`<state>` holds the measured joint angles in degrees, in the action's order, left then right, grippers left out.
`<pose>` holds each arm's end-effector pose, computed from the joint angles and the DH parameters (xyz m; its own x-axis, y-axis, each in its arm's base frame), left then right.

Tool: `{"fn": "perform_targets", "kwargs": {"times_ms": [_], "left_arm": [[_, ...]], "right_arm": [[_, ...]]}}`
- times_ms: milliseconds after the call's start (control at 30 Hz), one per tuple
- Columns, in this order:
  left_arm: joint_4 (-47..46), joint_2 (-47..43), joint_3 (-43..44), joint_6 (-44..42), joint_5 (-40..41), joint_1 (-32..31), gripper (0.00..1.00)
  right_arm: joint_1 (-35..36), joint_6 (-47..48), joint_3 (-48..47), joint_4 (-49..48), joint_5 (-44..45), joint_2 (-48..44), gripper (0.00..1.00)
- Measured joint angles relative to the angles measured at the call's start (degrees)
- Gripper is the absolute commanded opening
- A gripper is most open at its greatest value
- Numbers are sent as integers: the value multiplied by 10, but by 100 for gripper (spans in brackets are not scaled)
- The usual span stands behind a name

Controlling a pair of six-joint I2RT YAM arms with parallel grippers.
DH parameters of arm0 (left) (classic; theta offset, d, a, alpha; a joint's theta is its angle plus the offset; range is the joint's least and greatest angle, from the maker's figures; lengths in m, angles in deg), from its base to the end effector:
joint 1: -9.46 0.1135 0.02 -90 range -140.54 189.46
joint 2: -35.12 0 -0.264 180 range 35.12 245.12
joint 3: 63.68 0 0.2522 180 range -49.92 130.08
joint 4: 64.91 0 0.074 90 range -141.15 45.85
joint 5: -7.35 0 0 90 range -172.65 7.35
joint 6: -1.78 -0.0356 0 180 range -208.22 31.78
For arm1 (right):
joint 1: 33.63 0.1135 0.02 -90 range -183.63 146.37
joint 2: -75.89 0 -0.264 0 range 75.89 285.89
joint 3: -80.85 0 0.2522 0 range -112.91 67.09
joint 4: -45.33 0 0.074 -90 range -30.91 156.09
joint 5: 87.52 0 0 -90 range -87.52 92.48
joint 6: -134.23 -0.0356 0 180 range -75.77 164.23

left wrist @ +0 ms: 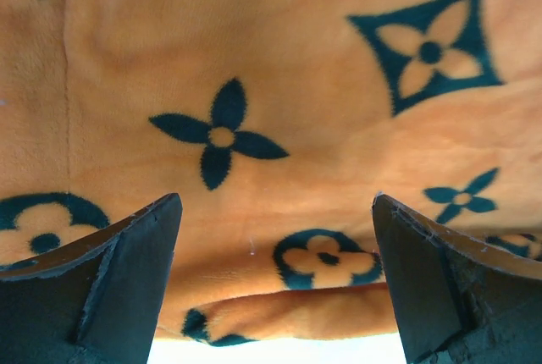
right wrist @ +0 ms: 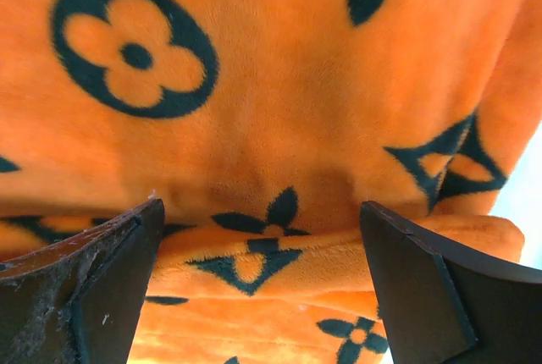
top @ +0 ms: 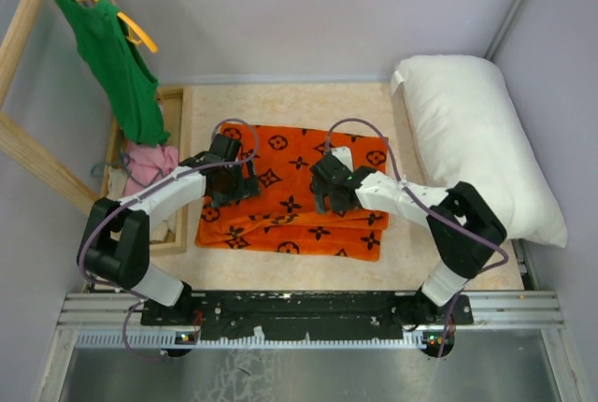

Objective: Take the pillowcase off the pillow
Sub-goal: Fold the pillowcase at the center of the board.

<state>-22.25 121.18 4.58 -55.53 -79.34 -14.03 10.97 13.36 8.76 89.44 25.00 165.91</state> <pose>0.2723 -0.1161 0.2045 -0.8723 -0.2088 -0.4421 -0.1180 0.9674 -0.2240 0.2304 0.2081 0.2054 -0.8070 -0.1302 -0.5760 -0.1243 0.9910 -0.0498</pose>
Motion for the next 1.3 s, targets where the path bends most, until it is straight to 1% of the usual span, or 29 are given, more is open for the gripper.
{"fn": "perform_targets", "kwargs": {"times_ms": [67,167,267,333,433,500,567,633,700,833,933,1033,1100,1200,1300], "left_arm": [[-5,11,-14,-2,-2,0,99],[-7,11,-31,-7,-3,0,100],[-9,9,-44,-10,-2,0,100],[-10,8,-48,-10,-2,0,100],[-13,8,-49,-10,-2,2,100],[-15,9,-47,-13,-2,4,100],[-10,13,-34,-23,-3,9,100],[-6,23,-5,-40,-10,18,100],[-9,36,39,-65,-34,35,96],[-30,63,131,-120,-92,80,91],[-39,107,213,-165,-125,121,88],[-52,171,285,-213,-141,162,80],[-44,219,327,-240,-152,182,75],[-22,308,406,-281,-171,208,75],[-21,341,416,-307,-179,223,77]], "right_arm": [[3,4,0,4,-5,31,96],[20,9,0,14,-5,37,96],[71,7,3,40,-10,27,96],[115,-1,14,57,-26,9,96],[170,-21,58,83,-89,-44,98],[176,-32,81,105,-117,-75,99],[168,-32,85,128,-126,-97,99],[147,-21,75,134,-131,-106,99],[91,-4,50,122,-155,-106,99],[-104,19,-21,48,-189,-87,98],[-213,33,-93,-8,-191,-24,96],[-271,60,-143,-56,-194,45,88],[-297,87,-185,-64,-201,105,83],[-326,129,-256,-60,-204,203,81],[-344,150,-264,-57,-204,246,78]]}}
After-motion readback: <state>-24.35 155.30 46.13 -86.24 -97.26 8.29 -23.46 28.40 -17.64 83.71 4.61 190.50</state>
